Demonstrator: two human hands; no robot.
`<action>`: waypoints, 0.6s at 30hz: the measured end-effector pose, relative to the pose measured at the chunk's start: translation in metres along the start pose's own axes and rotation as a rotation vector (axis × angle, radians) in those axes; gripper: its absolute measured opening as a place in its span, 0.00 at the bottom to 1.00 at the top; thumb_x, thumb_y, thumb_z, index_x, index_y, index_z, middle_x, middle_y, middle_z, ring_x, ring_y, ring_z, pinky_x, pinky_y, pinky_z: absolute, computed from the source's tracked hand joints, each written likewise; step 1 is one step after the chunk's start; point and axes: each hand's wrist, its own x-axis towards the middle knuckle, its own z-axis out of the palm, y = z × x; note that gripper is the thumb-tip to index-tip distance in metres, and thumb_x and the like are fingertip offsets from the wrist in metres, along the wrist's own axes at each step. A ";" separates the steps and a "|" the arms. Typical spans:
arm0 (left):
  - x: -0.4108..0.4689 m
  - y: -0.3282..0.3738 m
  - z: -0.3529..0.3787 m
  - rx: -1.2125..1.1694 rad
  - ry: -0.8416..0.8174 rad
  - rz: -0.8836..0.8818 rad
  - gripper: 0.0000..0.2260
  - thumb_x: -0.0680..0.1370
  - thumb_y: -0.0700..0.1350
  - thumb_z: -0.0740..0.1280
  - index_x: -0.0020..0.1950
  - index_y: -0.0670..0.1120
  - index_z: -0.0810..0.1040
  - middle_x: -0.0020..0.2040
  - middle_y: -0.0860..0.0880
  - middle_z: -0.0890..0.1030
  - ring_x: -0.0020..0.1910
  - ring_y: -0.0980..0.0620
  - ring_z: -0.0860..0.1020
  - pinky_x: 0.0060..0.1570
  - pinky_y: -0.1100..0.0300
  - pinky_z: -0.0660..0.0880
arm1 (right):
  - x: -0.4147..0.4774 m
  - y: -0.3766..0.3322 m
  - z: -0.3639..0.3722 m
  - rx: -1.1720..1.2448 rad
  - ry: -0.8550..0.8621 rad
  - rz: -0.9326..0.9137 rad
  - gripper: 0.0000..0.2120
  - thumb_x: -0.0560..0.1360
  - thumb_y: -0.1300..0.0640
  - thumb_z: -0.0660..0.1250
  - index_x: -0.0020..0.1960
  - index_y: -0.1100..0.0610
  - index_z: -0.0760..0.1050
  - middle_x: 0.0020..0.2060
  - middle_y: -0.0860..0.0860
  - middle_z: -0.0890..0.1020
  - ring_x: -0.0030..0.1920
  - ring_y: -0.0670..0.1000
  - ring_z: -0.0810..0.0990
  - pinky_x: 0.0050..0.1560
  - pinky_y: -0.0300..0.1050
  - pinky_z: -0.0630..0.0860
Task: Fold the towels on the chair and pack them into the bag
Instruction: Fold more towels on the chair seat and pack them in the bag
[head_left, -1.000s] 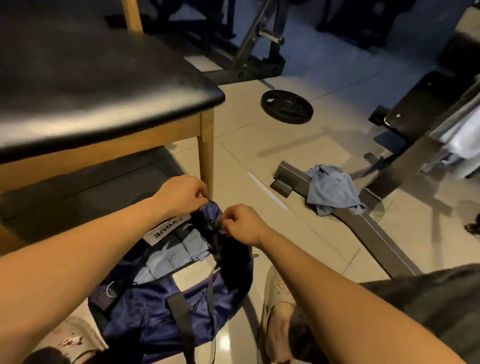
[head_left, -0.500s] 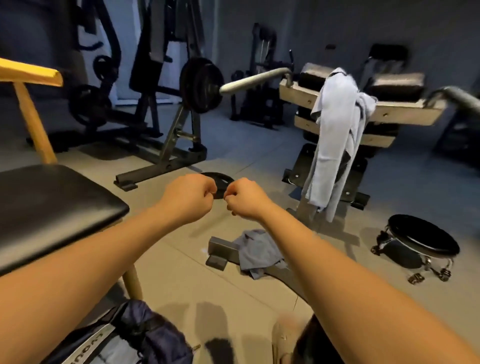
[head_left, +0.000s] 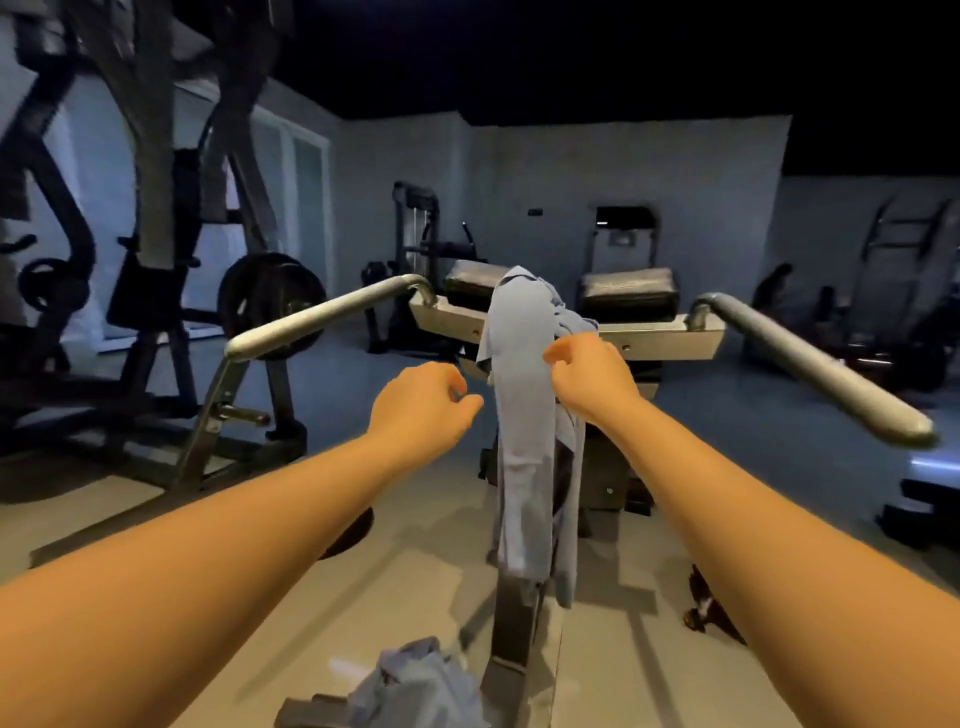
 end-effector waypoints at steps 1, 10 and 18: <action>0.017 0.008 0.006 -0.029 0.001 -0.015 0.12 0.80 0.55 0.68 0.48 0.46 0.80 0.46 0.45 0.84 0.45 0.45 0.81 0.46 0.47 0.80 | 0.014 0.010 -0.005 -0.006 0.004 0.010 0.18 0.76 0.66 0.59 0.63 0.65 0.79 0.61 0.61 0.82 0.59 0.67 0.78 0.57 0.62 0.79; 0.142 0.066 0.064 -0.126 0.020 -0.138 0.32 0.73 0.67 0.71 0.67 0.45 0.74 0.60 0.42 0.79 0.58 0.41 0.79 0.37 0.52 0.71 | 0.109 0.048 -0.002 0.155 0.021 0.000 0.19 0.81 0.64 0.61 0.71 0.61 0.73 0.66 0.60 0.79 0.65 0.61 0.77 0.61 0.53 0.75; 0.171 0.052 0.060 -0.072 0.078 -0.112 0.12 0.74 0.41 0.69 0.32 0.44 0.72 0.29 0.45 0.70 0.31 0.45 0.68 0.31 0.56 0.64 | 0.146 0.055 0.005 0.163 0.096 0.073 0.10 0.77 0.60 0.65 0.42 0.62 0.82 0.34 0.56 0.80 0.34 0.55 0.74 0.34 0.43 0.70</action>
